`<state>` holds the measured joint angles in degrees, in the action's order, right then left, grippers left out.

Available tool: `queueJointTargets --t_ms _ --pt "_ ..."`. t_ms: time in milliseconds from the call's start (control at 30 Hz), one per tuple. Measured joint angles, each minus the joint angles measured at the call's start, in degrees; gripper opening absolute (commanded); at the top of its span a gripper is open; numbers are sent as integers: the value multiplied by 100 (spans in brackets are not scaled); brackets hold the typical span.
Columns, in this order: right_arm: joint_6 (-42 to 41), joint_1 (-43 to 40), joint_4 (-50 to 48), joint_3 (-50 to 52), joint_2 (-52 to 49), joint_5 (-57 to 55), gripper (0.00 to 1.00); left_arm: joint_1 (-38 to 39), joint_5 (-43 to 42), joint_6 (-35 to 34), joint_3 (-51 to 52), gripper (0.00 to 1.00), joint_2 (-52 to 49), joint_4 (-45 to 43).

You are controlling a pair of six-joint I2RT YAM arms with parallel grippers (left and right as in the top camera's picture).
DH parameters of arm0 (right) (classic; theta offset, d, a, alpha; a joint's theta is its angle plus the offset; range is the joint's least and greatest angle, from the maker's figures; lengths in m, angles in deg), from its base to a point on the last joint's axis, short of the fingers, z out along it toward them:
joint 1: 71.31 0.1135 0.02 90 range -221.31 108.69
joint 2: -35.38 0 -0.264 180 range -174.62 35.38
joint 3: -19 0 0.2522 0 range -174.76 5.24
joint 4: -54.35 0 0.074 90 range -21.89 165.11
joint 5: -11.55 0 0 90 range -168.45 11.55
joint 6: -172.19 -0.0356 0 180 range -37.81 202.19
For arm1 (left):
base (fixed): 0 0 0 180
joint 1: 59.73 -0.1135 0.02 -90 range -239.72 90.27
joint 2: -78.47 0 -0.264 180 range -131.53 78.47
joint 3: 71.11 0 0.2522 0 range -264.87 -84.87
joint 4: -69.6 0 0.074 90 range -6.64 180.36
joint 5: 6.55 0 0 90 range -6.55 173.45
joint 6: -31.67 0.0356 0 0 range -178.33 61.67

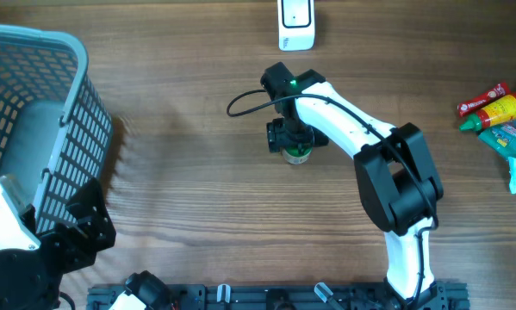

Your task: Scan the item barcode

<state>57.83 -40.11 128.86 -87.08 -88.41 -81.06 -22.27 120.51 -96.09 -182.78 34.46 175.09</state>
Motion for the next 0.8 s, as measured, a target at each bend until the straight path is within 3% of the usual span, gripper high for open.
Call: queueJointTargets --t_ms 200,300,367,533,800 --pt "-120 -17 0 9 -13 273 77 0 0 0 0 100 0 0" --pt "-144 -44 -17 9 -13 413 81 0 -2 0 0 100 0 0" --pt "-332 -55 -17 9 -15 505 72 0 -2 0 0 100 0 0" --pt "-901 -321 9 9 -13 861 63 0 0 0 0 100 0 0" --pt "-946 -420 468 26 -15 785 59 0 -2 0 0 100 0 0"
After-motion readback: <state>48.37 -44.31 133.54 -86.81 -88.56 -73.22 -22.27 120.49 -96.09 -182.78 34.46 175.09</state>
